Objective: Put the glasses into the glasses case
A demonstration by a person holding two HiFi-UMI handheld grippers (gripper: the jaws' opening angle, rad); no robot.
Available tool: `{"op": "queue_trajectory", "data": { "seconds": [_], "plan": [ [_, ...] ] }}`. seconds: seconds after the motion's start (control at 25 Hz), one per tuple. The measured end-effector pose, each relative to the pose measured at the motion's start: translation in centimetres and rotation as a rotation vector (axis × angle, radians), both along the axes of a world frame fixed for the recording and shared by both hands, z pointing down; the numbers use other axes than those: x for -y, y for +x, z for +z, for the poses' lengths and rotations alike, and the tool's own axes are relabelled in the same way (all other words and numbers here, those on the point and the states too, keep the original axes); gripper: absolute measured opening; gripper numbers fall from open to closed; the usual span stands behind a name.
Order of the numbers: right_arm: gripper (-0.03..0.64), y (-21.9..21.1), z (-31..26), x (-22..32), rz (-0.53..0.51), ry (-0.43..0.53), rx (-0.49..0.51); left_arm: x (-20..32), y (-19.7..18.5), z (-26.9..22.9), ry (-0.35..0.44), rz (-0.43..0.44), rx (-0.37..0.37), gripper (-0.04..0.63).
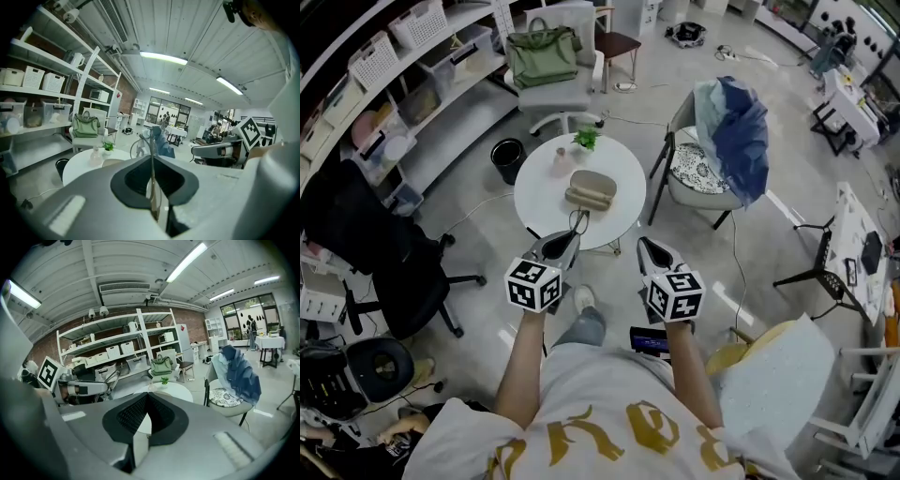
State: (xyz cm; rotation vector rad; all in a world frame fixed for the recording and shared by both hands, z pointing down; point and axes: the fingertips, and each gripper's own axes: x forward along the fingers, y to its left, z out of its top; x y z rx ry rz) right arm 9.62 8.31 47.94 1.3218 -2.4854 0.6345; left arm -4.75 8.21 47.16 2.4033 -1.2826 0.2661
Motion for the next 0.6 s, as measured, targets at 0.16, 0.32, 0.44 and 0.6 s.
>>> {"op": "queue_trajectory", "data": {
  "seconds": [0.16, 0.32, 0.44, 0.6],
  "plan": [
    [0.023, -2.3, 1.0, 5.0, 0.004, -0.029, -0.002, 5.5, -1.8, 1.2, -0.031, 0.02, 0.014, 0.017],
    [0.023, -4.0, 1.7, 9.5, 0.015, -0.05, -0.008, 10.2, -3.2, 2.1, -0.052, 0.049, 0.032, 0.017],
    [0.023, -4.7, 1.9, 12.6, 0.04, -0.05, -0.007, 13.1, -4.2, 3.1, -0.071, 0.071, 0.042, 0.017],
    [0.023, -4.4, 1.4, 15.9, 0.115, -0.023, -0.035, 16.0, -5.1, 3.9, -0.08, 0.114, 0.05, 0.017]
  ]
}}
